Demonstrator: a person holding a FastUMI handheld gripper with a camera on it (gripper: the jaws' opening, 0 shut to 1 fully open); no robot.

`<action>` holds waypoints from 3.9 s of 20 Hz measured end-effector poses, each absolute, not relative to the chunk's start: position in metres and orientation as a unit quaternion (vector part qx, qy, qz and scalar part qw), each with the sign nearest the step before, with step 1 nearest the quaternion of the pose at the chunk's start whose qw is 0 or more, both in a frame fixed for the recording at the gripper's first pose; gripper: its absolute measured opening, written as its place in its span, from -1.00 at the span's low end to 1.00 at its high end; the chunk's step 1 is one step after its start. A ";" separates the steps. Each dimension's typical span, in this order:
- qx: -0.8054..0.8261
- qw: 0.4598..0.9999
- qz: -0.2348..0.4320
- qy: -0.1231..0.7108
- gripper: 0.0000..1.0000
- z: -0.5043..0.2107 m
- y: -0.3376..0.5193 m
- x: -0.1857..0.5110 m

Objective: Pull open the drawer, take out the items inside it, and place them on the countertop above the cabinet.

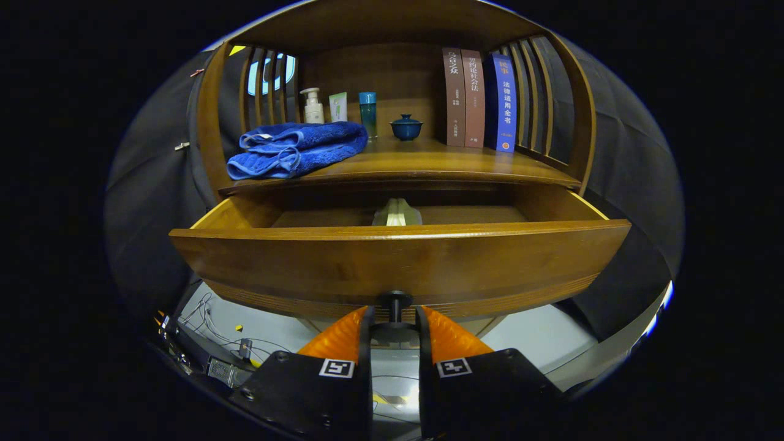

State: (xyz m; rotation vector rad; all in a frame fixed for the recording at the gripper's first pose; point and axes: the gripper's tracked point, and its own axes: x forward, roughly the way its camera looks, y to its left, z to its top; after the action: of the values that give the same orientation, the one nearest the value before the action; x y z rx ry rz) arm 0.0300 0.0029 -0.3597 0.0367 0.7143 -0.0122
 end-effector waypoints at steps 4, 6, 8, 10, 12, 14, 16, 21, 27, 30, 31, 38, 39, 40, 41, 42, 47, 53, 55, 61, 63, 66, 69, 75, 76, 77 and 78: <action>0.019 0.934 -0.006 0.357 -0.32 -0.356 0.004 0.002; 0.019 0.932 -0.006 0.361 -0.32 -0.355 0.006 -0.008; 0.017 0.930 -0.004 0.367 -0.32 -0.354 0.007 -0.017; 0.020 0.927 -0.005 0.374 -0.32 -0.354 0.006 -0.027; 0.021 0.924 -0.006 0.381 -0.32 -0.355 0.006 -0.037; 0.020 0.920 -0.009 0.391 -0.32 -0.361 0.005 -0.046; 0.021 0.922 -0.009 0.387 -0.31 -0.363 0.005 -0.046; 0.032 0.917 -0.017 0.398 0.08 -0.366 0.001 -0.054; 0.064 0.930 -0.030 0.360 0.69 -0.316 -0.008 -0.061; 0.079 0.944 -0.029 0.320 1.00 -0.269 -0.011 -0.043; 0.080 0.945 -0.025 0.316 0.99 -0.260 -0.010 -0.034; 0.054 0.928 -0.007 0.370 1.00 -0.272 -0.006 0.066; 0.054 0.922 -0.002 0.382 1.00 -0.279 -0.002 0.078; 0.056 0.914 0.003 0.402 1.00 -0.288 0.001 0.088; 0.058 0.904 0.004 0.424 1.00 -0.301 0.001 0.097; 0.063 0.893 0.006 0.445 1.00 -0.312 0.003 0.105; 0.056 0.856 -0.006 0.514 0.95 -0.354 0.001 0.129; 0.053 0.827 -0.008 0.559 0.30 -0.387 0.006 0.125; 0.045 0.830 -0.011 0.556 -0.10 -0.390 0.005 0.122; 0.029 0.836 -0.002 0.548 -0.49 -0.388 0.006 0.121; 0.035 0.841 -0.001 0.540 -0.49 -0.381 0.005 0.117; 0.042 0.864 -0.002 0.501 -0.49 -0.355 0.001 0.112; 0.051 0.891 -0.002 0.451 -0.49 -0.318 -0.001 0.100; 0.054 0.927 -0.017 0.372 -0.49 -0.248 -0.018 0.105; 0.057 0.930 -0.017 0.364 -0.49 -0.240 -0.018 0.113; 0.060 0.932 -0.017 0.357 -0.49 -0.230 -0.017 0.122; 0.063 0.935 -0.016 0.350 -0.49 -0.221 -0.016 0.133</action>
State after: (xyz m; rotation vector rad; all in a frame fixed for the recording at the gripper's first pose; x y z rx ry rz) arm 0.1334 -0.0156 -0.2214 0.1297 0.7151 -0.0320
